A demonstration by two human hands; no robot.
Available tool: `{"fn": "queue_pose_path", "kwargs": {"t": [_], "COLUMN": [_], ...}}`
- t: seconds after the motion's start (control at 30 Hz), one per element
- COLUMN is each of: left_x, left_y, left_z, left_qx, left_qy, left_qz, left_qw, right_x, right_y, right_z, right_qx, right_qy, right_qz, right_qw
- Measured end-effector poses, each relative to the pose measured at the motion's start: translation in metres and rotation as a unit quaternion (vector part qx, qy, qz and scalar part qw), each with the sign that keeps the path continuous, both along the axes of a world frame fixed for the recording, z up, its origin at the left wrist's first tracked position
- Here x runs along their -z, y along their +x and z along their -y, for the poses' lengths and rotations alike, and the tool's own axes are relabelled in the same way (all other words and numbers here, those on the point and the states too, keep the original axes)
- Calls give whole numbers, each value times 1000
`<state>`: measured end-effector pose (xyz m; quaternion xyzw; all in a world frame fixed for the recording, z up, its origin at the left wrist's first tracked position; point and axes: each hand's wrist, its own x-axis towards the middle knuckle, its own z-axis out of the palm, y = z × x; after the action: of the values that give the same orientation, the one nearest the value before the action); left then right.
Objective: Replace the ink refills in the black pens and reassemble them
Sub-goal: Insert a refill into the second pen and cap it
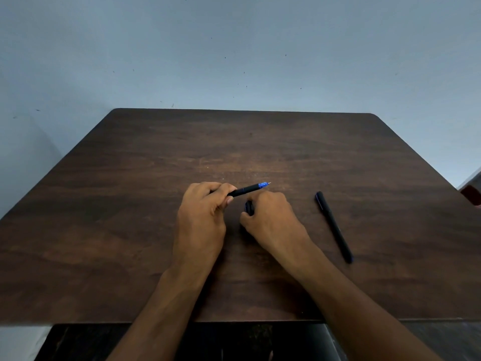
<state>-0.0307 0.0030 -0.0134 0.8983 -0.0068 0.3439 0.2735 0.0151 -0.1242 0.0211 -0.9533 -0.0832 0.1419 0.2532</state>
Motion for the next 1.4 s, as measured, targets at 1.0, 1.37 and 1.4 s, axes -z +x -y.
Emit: {"fn": "queue_pose_path", "kwargs": {"t": [1.0, 1.37, 1.4], "left_x": [0, 0, 0], "left_y": [-1, -1, -1], "left_z": [2, 2, 2], "left_qx": [14, 14, 11], "left_qy": [23, 18, 16], "left_qz": [-39, -40, -38], "left_qw": [999, 999, 999], "right_x": [11, 10, 10], "right_y": [-11, -16, -15], "right_z": [65, 56, 57], "right_qx": [196, 202, 205], "right_qy": [682, 653, 654], "right_qz": [-13, 33, 40], "right_qw": [705, 729, 727]}}
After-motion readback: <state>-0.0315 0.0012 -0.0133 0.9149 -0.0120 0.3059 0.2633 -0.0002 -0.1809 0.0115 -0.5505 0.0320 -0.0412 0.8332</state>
